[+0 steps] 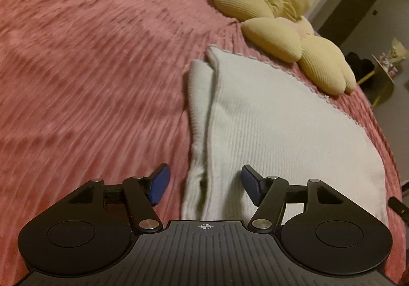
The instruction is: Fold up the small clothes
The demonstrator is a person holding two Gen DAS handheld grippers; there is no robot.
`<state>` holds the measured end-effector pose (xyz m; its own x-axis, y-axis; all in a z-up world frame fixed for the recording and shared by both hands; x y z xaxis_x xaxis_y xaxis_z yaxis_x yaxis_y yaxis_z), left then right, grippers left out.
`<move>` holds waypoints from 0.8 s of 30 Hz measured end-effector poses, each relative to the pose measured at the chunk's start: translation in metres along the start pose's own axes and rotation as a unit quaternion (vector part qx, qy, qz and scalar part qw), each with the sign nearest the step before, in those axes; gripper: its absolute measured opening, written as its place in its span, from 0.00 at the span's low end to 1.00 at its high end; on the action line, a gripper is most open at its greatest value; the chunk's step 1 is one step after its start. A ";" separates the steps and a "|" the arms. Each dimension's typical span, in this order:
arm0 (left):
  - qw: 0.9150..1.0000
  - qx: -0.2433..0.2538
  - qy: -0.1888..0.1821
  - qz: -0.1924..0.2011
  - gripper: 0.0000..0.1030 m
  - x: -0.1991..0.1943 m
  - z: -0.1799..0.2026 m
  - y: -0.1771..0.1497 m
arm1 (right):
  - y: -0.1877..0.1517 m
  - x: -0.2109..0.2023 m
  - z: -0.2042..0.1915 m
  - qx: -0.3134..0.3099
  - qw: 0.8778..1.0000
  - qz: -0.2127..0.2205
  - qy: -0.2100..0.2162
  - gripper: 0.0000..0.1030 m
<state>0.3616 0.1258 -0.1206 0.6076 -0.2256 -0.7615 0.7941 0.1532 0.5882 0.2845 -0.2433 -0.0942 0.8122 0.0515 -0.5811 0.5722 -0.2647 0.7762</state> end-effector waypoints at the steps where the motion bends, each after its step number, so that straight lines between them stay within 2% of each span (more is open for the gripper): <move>1: 1.000 0.002 -0.001 0.000 0.65 0.003 0.001 0.002 | -0.004 0.003 -0.010 -0.008 1.000 -0.006 0.015 0.33; 3: 1.000 0.002 -0.004 0.001 0.60 0.006 0.004 0.005 | -0.014 0.011 -0.030 -0.026 0.999 -0.020 0.034 0.33; 4: 1.000 0.005 -0.011 0.002 0.54 0.006 0.006 0.007 | -0.019 0.015 -0.039 -0.035 0.998 -0.025 0.042 0.33; 7: 1.000 0.016 -0.019 0.006 0.51 0.009 0.008 0.010 | -0.032 0.026 -0.057 -0.038 0.997 -0.041 0.059 0.33; 11: 0.999 -0.006 -0.035 0.007 0.52 0.018 0.000 0.013 | -0.047 0.038 -0.066 -0.043 0.995 -0.062 0.059 0.33; 15: 0.998 -0.040 -0.057 0.011 0.52 0.025 -0.005 0.018 | -0.056 0.044 -0.072 -0.071 0.995 -0.056 0.050 0.34; 16: 0.997 -0.049 -0.063 0.012 0.47 0.027 -0.007 0.019 | -0.057 0.044 -0.073 -0.078 0.994 -0.053 0.049 0.34; 19: 0.994 -0.072 -0.083 0.012 0.22 0.029 -0.009 0.022 | -0.060 0.042 -0.073 -0.086 0.994 -0.049 0.046 0.35; 21: 0.992 -0.091 -0.084 0.007 0.20 0.029 -0.010 0.023 | -0.059 0.043 -0.074 -0.086 0.994 -0.050 0.046 0.35; 24: 0.992 -0.091 -0.090 0.014 0.19 0.022 -0.009 0.026 | -0.058 0.043 -0.073 -0.090 0.993 -0.053 0.051 0.36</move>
<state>0.3961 0.1329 -0.1247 0.6299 -0.3840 -0.6751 0.7765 0.3295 0.5371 0.2943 -0.1556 -0.1462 0.7482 0.1704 -0.6412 0.6589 -0.0773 0.7483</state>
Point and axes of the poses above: each gripper's, at about its wrist camera, not at the fingertips, and x roughly the way its jaws point, z to its right, y to its top, the point moved 6 cm from there along x, roughly the way its jaws point, and after that the axes turned 9 degrees about x, right-handed, at the moved point
